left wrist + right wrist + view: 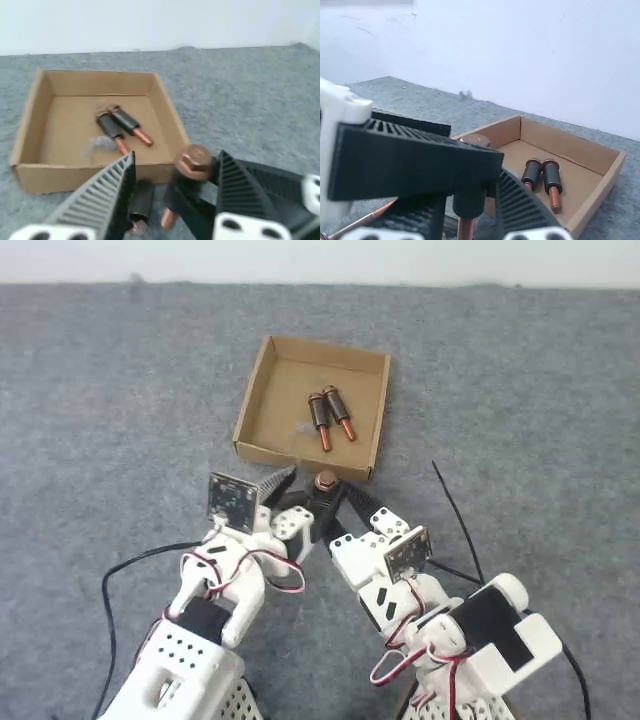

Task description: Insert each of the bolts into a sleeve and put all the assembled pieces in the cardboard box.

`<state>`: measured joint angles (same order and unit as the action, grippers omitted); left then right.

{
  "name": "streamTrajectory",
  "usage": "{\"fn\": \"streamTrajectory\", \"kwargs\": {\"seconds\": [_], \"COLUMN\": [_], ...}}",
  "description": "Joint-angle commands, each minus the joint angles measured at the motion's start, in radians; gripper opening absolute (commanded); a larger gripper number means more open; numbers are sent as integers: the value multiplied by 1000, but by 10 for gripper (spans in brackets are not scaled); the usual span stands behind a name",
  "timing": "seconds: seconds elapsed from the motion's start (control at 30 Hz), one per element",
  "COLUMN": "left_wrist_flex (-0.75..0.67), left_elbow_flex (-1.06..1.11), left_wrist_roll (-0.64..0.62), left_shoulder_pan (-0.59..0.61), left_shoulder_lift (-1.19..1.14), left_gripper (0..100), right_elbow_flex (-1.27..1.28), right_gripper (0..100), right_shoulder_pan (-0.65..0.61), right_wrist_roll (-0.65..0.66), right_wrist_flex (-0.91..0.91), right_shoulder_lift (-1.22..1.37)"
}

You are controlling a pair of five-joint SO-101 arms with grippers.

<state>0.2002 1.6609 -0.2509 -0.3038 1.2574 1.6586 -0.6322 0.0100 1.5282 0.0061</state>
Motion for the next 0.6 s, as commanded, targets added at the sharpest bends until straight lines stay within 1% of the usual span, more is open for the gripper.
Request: {"fn": "streamTrajectory", "kwargs": {"seconds": [0.0, 0.13, 0.2, 0.27, 0.43, 0.57], "left_wrist_flex": [5, 11, 46, 114, 305, 405], "left_elbow_flex": [-61, -94, -119, -137, -136, -77], "left_wrist_roll": [-58, -120, -138, -157, -201, -199], "left_shoulder_pan": [51, 81, 92, 91, 86, 91], "left_shoulder_lift": [5, 5, 11, 54, 308, 557], "left_gripper": [242, 242, 242, 242, 242, 242], "right_elbow_flex": [-6, -12, -23, -38, -48, -48], "right_gripper": [6, 6, 6, 6, 6, 6], "right_shoulder_pan": [12, 12, 12, 12, 12, 13], "right_wrist_roll": [11, 11, 11, 11, 11, 11], "right_wrist_flex": [8, 7, -28, -65, -82, -82], "right_shoulder_lift": [-18, -16, -18, -18, -18, -18]}}
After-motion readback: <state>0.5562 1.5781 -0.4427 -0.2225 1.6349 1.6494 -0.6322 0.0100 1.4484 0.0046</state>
